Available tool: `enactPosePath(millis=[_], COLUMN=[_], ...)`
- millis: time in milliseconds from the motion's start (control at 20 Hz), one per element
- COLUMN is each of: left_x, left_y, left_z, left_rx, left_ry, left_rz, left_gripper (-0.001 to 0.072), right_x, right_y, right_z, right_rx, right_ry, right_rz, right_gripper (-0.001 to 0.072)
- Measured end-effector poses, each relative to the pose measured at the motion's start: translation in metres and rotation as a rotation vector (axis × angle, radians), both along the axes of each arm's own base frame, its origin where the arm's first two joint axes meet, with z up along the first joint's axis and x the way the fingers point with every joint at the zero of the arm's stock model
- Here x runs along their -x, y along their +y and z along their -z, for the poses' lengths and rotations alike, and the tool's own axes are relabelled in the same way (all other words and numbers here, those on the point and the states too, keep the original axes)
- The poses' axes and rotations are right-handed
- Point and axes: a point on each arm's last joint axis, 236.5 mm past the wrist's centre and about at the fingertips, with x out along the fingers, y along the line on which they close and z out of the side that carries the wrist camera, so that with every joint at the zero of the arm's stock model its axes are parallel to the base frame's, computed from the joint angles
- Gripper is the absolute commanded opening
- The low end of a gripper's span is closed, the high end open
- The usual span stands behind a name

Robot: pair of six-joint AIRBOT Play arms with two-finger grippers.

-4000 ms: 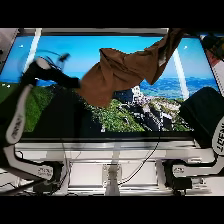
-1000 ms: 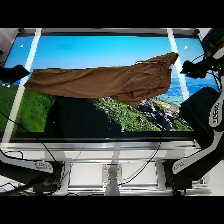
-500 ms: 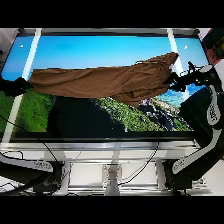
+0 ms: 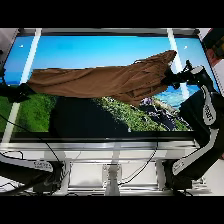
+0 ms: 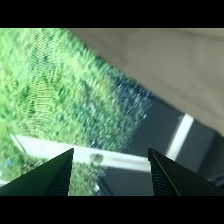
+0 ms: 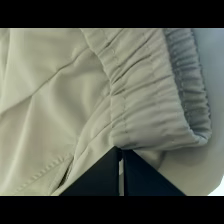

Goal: Fold the clothes and pants, and hang the long-sleeved shirts on hangers.

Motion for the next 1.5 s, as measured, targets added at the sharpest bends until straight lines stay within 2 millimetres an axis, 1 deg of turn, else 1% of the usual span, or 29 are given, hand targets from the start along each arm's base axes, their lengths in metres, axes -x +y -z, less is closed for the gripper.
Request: enactPosePath(millis=[150, 300, 350, 550, 750, 800, 850, 950, 1050, 1100, 1150, 1250, 1350, 1400, 1450, 1500], left_x=[0.007, 0.002, -0.002, -0.03, -0.047, -0.051, -0.056, -0.064, -0.071, -0.074, -0.077, -0.082, -0.087, -0.09, -0.091, -0.095], left_y=[0.002, 0.011, 0.014, 0.025, 0.033, 0.034, 0.033, 0.032, 0.031, 0.031, 0.032, 0.032, 0.031, 0.031, 0.031, 0.031], left_z=[0.013, 0.019, 0.02, 0.023, 0.043, 0.047, 0.051, 0.058, 0.063, 0.064, 0.067, 0.068, 0.065, 0.06, 0.053, 0.039], left_rx=[0.008, -0.016, -0.022, -0.017, -0.01, 0.005, 0.025, 0.058, 0.077, 0.08, 0.071, 0.063, 0.06, 0.051, 0.033, 0.026], left_ry=[0.017, -0.006, -0.023, -0.12, -0.152, -0.162, -0.172, -0.184, -0.198, -0.205, -0.213, -0.226, -0.241, -0.253, -0.264, -0.291], left_rz=[-0.025, -0.059, -0.076, -0.168, -0.236, -0.259, -0.281, -0.319, -0.349, -0.36, -0.368, -0.377, -0.377, -0.367, -0.335, -0.319], left_gripper=[0.0501, 0.0505, 0.0505, 0.0499, 0.0499, 0.0478, 0.0424, 0.0346, 0.0324, 0.0135, 0.0018, 0.0014, 0.0014, 0.0013, 0.0014, 0.0013], right_x=[-0.001, -0.002, -0.002, -0.002, -0.002, -0.003, -0.003, -0.003, -0.004, -0.004, -0.004, -0.002, -0.002, -0.002, -0.004, -0.005], right_y=[0.0, 0.001, 0.001, 0.002, 0.003, 0.002, 0.002, 0.002, 0.002, 0.002, 0.002, 0.003, 0.005, 0.006, 0.007, 0.007], right_z=[0.0, 0.0, -0.001, -0.001, -0.004, -0.005, -0.006, -0.007, -0.009, -0.009, -0.009, -0.009, -0.016, -0.023, -0.034, -0.048], right_rx=[0.003, 0.0, -0.003, -0.009, -0.009, -0.009, -0.009, -0.008, -0.009, -0.008, -0.008, -0.01, -0.007, -0.001, 0.01, 0.023], right_ry=[-0.005, -0.004, -0.005, -0.005, -0.009, -0.012, -0.015, -0.017, -0.019, -0.019, -0.019, -0.016, -0.023, -0.035, -0.057, -0.082], right_rz=[0.003, 0.005, 0.005, 0.007, 0.008, 0.008, 0.009, 0.009, 0.01, 0.009, 0.009, 0.005, -0.014, -0.035, -0.057, -0.081], right_gripper=[0.003, 0.003, 0.003, 0.003, 0.003, 0.003, 0.003, 0.003, 0.003, 0.003, 0.003, 0.003, 0.0029, 0.0029, 0.0029, 0.0029])
